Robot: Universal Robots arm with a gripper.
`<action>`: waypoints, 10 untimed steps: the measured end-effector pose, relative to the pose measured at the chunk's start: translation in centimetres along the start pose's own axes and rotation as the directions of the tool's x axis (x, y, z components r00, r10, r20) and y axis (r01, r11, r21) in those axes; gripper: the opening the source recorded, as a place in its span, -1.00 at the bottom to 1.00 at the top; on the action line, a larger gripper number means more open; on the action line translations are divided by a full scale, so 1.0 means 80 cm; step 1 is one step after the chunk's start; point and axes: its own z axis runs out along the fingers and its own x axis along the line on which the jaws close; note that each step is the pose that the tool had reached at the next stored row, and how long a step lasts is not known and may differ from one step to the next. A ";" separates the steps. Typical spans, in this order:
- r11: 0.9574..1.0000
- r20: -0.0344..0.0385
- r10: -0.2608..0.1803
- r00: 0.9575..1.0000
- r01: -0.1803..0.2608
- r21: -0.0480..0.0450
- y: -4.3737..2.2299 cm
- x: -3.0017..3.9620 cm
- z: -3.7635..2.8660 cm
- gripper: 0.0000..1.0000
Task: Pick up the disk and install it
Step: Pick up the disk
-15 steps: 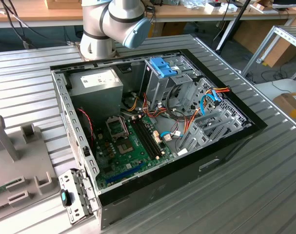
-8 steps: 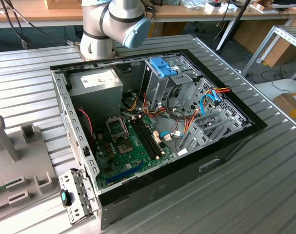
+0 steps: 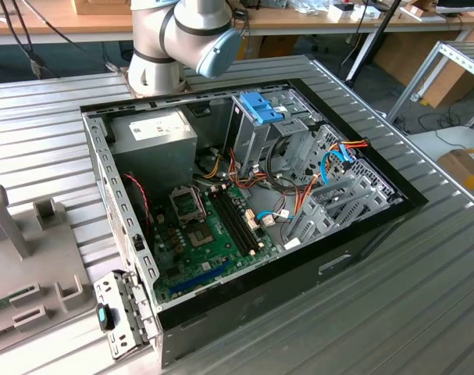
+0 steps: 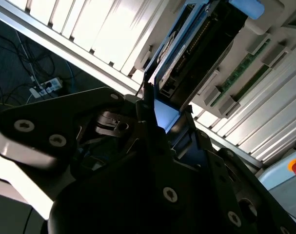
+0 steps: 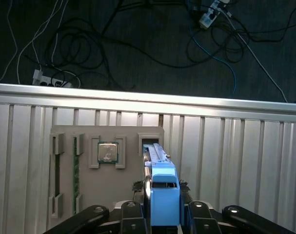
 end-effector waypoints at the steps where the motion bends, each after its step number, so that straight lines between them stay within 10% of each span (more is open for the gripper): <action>1: 1.000 0.000 0.000 1.000 0.000 0.000 0.0000 -0.0001 -0.0029 -0.27; 10: 1.000 0.000 0.000 1.000 0.000 0.000 0.0001 -0.0009 -0.0273 -0.27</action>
